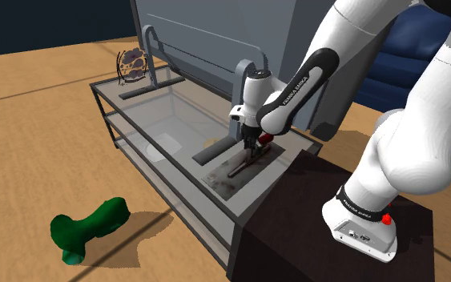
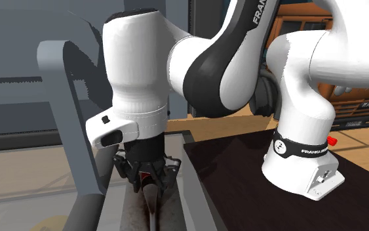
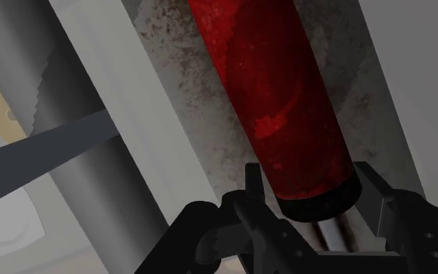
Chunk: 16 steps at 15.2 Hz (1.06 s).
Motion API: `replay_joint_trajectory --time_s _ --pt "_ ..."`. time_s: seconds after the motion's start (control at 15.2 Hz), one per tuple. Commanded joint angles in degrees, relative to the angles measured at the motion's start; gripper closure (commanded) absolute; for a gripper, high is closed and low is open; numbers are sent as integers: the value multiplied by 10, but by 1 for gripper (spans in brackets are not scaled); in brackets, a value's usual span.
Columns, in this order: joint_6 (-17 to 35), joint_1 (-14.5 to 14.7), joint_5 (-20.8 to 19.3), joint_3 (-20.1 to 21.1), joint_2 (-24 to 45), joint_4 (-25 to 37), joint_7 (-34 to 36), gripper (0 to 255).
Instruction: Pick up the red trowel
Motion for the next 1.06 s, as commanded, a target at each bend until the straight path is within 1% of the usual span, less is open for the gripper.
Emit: replay_joint_trajectory --time_s 0.0,0.86,0.99 --pt "-16 0 -2 0 -15 0 0 255" --pt "-145 -1 -7 5 -131 14 -3 255" --pt "-146 -1 -7 5 -132 14 -3 255"
